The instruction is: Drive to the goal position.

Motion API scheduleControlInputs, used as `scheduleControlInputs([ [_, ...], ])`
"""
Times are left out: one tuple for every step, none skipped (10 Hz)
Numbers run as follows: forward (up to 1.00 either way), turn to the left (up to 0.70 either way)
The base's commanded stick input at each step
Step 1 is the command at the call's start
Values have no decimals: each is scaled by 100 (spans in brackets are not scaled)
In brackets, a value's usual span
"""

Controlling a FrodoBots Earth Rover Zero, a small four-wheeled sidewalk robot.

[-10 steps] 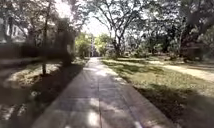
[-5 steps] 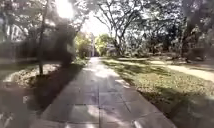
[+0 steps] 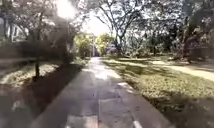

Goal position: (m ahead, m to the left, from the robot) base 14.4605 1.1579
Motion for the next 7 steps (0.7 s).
scheduleControlInputs([
  [50,0],
  [50,0],
  [50,0],
  [50,0],
  [50,0],
  [50,0],
  [50,0],
])
